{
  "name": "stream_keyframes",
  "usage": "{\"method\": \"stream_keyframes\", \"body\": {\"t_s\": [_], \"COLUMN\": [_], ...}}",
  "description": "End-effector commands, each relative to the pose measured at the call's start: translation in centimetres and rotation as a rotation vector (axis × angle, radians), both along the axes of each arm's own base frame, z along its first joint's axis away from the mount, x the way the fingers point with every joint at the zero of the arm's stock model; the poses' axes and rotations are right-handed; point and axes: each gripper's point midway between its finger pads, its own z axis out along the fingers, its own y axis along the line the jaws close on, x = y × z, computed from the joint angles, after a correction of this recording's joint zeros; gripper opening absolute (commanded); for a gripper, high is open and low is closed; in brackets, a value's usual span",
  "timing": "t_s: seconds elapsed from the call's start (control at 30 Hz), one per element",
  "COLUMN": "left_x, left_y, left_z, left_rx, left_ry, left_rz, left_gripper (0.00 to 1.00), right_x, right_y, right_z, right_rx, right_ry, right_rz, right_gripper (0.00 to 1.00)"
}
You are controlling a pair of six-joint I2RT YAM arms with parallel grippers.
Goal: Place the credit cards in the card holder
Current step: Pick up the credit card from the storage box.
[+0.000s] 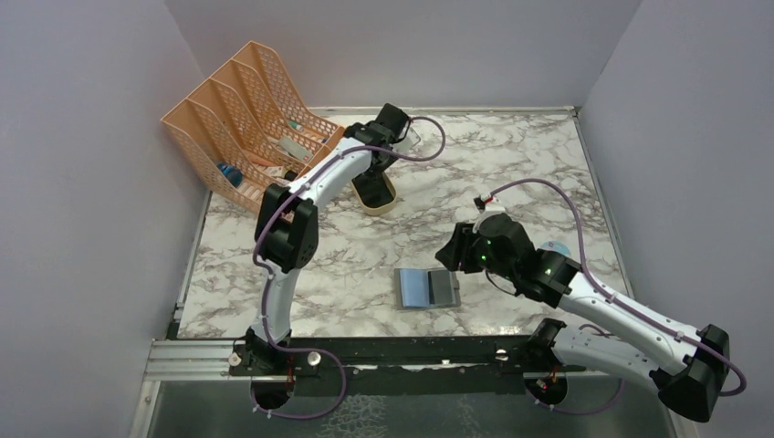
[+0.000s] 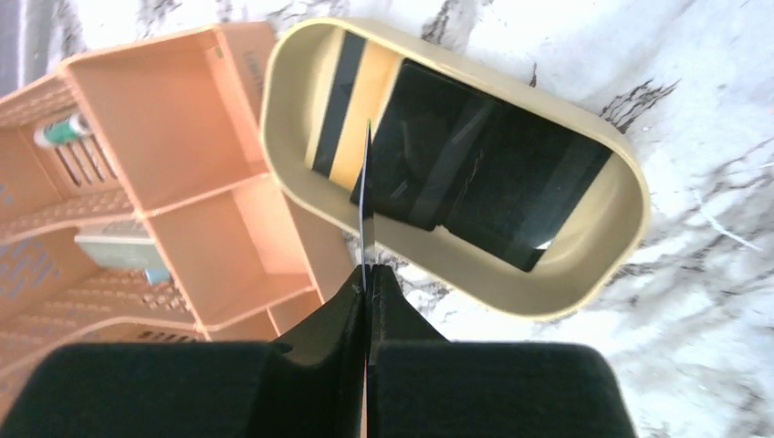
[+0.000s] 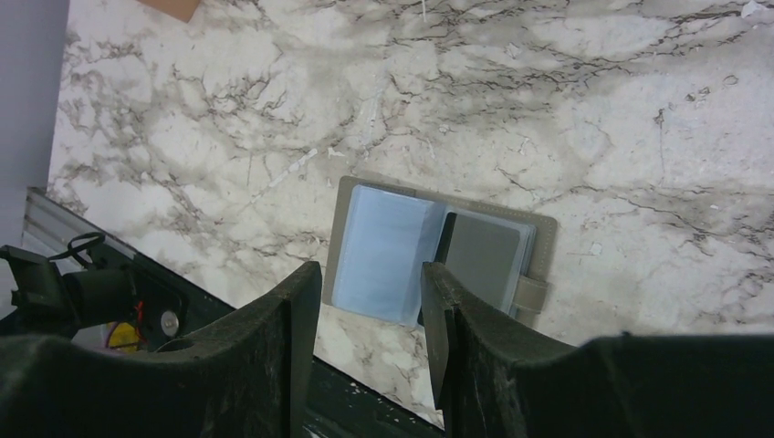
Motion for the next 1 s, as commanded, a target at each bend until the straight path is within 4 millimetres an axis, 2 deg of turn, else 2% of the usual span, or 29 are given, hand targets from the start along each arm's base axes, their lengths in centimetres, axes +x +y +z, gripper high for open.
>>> {"method": "stream_keyframes", "body": {"t_s": [0.0,0.17,0.27,0.3,0.4,0.53,0.67,0.77,0.97], "left_x": [-2.2,-6.6,-9.7,-10.8,-14.3,-18.9,-22.7,-25.3,-27.8], "left_y": [-0.8,-5.1,-6.7,-7.1,-8.7,-10.2,-10.6,-10.3,-9.4], "left_z": [5.5,7.0,7.5,8.4,9.5,10.7,11.6,12.4,13.0], "left_rx": [-0.222,-0.584,-0.753,-0.813,-0.992,-1.220,-1.382,-1.457,-1.471], "left_ry": [-0.050,0.058,0.148,0.166,0.273,0.416,0.565,0.669,0.733], "left_rz": [0.154,0.101,0.046,0.016,-0.064,-0.153,-0.224,-0.281,-0.308], "left_gripper": [0.00,0.00,0.00,0.00,0.00,0.00,0.00,0.00,0.00], "right_x": [-0.2,0.1,0.3,0.4,0.9,0.8,0.4,0.5,0.7], "right_y": [1.2,2.0,2.5,2.4,2.4,3.2,4.4,4.8,4.9], "right_z": [0.8,1.7,2.5,2.6,2.9,4.5,6.1,6.1,6.8], "right_rx": [0.081,0.153,0.206,0.220,0.247,0.315,0.412,0.426,0.470], "right_ry": [-0.003,-0.012,-0.019,-0.012,-0.005,-0.051,-0.091,-0.084,-0.091], "right_rz": [0.023,0.007,-0.004,-0.024,-0.069,-0.027,0.032,0.037,0.021], "right_gripper": [0.45,0.45,0.45,0.45,0.45,0.45,0.45,0.45,0.45]}}
